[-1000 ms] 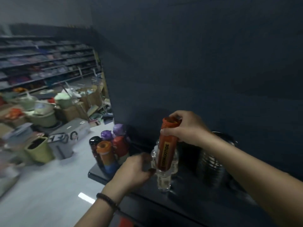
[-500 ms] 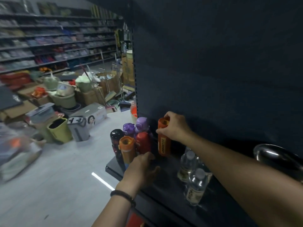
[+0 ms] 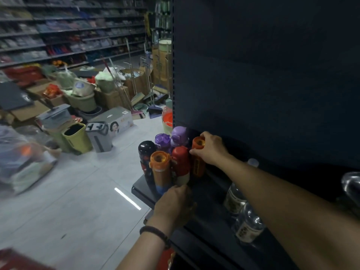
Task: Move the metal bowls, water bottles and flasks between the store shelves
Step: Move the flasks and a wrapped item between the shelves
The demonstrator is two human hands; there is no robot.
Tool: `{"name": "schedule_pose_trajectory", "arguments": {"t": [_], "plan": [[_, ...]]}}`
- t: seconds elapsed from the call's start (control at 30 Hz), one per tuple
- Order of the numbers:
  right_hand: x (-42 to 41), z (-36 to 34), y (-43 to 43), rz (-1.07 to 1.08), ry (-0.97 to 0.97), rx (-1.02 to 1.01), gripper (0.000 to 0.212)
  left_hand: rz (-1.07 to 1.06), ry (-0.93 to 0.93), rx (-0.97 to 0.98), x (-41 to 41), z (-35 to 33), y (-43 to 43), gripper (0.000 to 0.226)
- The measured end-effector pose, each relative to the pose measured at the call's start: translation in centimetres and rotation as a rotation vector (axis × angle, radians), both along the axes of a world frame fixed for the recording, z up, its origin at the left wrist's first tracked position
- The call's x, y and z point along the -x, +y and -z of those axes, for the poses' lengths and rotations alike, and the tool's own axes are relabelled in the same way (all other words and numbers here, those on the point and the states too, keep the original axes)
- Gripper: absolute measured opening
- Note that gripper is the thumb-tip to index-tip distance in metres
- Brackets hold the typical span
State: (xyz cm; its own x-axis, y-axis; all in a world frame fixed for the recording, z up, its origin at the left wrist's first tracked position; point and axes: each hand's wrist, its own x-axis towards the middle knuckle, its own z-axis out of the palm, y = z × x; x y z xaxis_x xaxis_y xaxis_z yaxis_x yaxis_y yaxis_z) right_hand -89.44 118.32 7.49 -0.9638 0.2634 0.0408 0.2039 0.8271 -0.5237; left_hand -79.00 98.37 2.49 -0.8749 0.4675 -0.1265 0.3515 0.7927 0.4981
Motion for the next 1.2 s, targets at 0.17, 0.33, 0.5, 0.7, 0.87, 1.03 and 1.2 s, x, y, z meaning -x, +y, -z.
{"name": "schedule_pose_trajectory", "arguments": {"t": [0.17,0.33,0.5,0.7,0.87,1.03,1.2], "plan": [[0.5,-0.4,0.3,0.005,-0.015,0.02,0.081,0.025,-0.006,0.01,-0.5,-0.2,0.7,0.03],[0.7,-0.3,-0.3,0.026,0.015,0.025,0.074,0.018,-0.023,0.01,-1.0,0.1,0.8,0.022],[0.6,-0.2,-1.0,0.021,0.019,0.023,0.076,0.02,-0.022,0.027,-1.6,0.2,0.3,0.023],[-0.6,-1.2,-0.5,-0.002,-0.066,0.037,0.091,0.018,-0.074,0.035,-2.4,-0.7,0.5,0.025],[-3.6,-4.0,0.6,-0.055,-0.106,-0.017,0.072,0.066,-0.075,0.135,-4.0,-2.7,1.4,0.03],[-10.5,-8.7,1.7,-0.118,-0.056,-0.043,0.049,0.132,-0.025,0.091,-6.5,-6.0,2.6,0.025],[-20.6,-11.9,5.3,-0.109,-0.05,-0.058,0.035,0.206,0.037,0.048,-10.5,-9.3,6.1,0.036]]}}
